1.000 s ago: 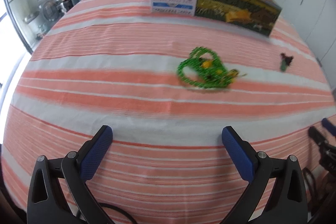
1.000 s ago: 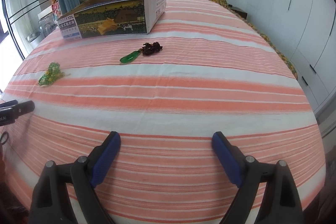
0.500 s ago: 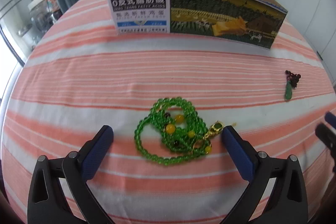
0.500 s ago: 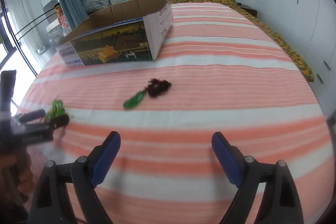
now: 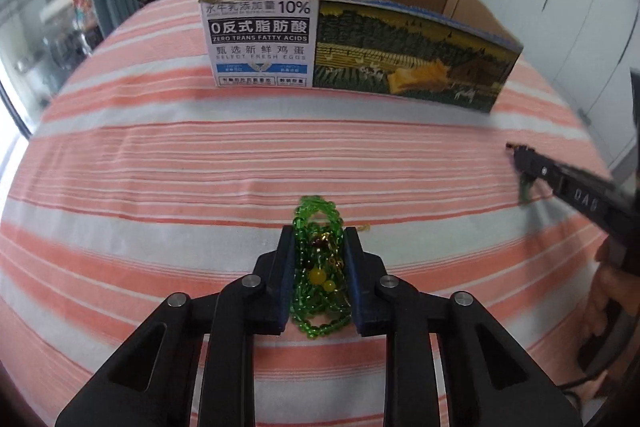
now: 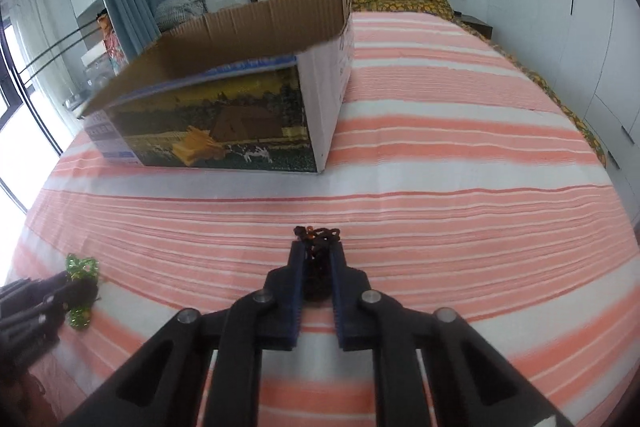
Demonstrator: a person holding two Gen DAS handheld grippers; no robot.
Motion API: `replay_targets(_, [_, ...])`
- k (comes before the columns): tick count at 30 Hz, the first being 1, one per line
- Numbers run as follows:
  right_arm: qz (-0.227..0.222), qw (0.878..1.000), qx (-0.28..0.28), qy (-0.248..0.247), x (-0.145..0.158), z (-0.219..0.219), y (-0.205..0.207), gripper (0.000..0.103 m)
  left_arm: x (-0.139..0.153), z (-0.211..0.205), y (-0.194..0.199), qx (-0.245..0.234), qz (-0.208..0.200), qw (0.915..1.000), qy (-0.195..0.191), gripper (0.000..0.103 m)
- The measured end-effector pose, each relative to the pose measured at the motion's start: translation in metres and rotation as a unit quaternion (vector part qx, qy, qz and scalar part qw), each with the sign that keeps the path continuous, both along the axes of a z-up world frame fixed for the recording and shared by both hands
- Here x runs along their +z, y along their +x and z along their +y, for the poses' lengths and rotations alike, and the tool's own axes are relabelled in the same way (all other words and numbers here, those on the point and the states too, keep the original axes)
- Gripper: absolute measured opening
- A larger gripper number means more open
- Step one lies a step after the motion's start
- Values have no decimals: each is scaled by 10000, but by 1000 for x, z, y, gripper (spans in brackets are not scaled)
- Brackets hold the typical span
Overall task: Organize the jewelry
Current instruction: 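Carry the green necklace and jade pendant into the box and open both tools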
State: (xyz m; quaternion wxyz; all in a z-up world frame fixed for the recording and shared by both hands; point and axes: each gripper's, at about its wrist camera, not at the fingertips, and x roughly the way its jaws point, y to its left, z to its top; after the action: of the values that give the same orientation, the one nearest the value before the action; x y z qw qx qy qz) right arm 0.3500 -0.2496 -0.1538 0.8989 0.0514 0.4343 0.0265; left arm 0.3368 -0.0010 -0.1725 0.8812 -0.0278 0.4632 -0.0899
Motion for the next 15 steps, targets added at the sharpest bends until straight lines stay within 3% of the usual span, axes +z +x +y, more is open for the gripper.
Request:
replay_targets(2, [-151,9999,29,33,14,-3,-13,12,5,13,1,36,-50,9997,-249,15])
replay_targets(15, [-553,9971,519,103,87,-8,-48,12,68,51,-17,47,-540,9937,-978,14])
